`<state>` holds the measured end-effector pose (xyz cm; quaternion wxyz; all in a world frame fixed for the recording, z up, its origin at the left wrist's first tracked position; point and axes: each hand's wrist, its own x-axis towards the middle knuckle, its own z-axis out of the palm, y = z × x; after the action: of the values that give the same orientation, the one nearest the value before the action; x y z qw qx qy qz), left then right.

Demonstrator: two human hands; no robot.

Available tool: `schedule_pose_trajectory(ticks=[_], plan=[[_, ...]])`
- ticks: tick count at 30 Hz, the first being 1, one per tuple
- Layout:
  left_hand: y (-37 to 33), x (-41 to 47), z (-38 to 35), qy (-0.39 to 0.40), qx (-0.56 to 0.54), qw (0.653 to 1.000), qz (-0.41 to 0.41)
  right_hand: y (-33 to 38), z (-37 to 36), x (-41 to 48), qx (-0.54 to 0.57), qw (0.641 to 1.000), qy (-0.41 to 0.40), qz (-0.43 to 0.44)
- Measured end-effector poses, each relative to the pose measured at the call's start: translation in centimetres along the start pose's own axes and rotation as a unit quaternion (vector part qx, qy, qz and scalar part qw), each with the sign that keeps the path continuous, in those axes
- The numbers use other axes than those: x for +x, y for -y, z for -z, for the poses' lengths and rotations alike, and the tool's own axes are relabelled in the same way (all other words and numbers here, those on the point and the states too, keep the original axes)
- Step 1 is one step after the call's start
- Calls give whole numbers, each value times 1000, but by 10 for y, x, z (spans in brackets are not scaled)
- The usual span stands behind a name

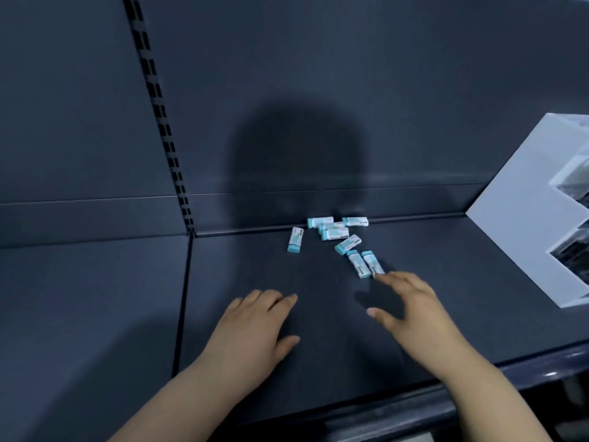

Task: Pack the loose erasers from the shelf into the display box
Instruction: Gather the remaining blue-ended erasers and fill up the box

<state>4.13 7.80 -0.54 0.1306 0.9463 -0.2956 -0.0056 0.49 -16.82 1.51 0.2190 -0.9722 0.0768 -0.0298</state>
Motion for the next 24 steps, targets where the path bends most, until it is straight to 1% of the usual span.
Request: schedule_pose_trajectory(ticks=[4,6,10,12,14,18,21,24], plan=[[-33,53,-9,-19,-56,998,-3,-36,9,33,-2,999,37,34],[-54,88,-14,-14,-67,998,2,-52,15,55,-15,996,71,56],[-81,150,-19,37,-59,996,50,-73,19,95,-36,984,142,103],[-86,170,-18,84,-38,992,82,-79,16,111,-30,977,171,121],[-90,181,-16,132,-15,985,111,-79,12,125,-7,968,204,143],[-97,184,-14,163,-15,976,144,-74,2,145,17,942,263,209],[-103,183,-16,165,-24,971,171,-81,-1,152,41,937,259,229],[-103,174,-19,159,-52,967,190,-92,0,148,75,940,253,217]])
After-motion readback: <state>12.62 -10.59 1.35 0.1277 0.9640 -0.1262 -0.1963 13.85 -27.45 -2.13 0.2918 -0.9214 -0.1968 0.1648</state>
